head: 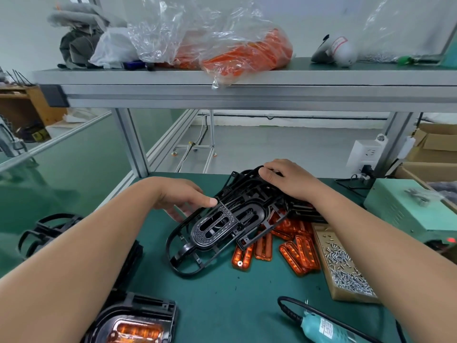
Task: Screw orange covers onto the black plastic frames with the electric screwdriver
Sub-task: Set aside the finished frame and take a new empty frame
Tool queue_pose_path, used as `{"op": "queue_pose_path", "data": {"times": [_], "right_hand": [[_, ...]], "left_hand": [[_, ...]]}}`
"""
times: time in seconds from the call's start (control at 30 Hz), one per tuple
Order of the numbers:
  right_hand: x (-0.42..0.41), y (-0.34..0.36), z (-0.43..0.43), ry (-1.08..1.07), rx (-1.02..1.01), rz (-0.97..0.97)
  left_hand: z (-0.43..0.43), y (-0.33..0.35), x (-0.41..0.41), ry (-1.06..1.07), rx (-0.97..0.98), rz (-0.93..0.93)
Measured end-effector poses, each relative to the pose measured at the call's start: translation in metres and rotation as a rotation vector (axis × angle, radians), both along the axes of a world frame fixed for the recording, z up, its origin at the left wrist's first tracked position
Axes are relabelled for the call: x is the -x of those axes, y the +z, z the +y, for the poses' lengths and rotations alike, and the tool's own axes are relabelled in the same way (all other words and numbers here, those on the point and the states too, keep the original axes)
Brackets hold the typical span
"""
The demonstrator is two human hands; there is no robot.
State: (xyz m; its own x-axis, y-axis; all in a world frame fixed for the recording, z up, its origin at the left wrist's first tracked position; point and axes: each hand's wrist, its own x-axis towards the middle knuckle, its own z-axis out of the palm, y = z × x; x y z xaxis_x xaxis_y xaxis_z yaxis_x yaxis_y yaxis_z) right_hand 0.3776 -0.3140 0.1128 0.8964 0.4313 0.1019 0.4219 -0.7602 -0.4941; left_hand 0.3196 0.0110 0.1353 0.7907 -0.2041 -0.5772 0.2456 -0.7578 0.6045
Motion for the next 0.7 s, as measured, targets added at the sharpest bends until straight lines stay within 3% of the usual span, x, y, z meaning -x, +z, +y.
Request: {"op": "queue_pose_path", "data": {"times": [0.23,0.33,0.7], "right_hand": [[0.029,0.017,-0.034,-0.113,-0.096,-0.114],[0.057,0.025,-0.047,-0.143,-0.049,-0.177],[0.221,0.043,-0.093,-0.187,0.038,-0.174]], "left_hand": [[0.015,-0.002,0.015,-0.011,-0.132,0.009],[0.018,-0.007,0.022,-0.01,-0.144,-0.006],[0.025,-0.013,0.043,0.026,-0.094,-0.056]]}}
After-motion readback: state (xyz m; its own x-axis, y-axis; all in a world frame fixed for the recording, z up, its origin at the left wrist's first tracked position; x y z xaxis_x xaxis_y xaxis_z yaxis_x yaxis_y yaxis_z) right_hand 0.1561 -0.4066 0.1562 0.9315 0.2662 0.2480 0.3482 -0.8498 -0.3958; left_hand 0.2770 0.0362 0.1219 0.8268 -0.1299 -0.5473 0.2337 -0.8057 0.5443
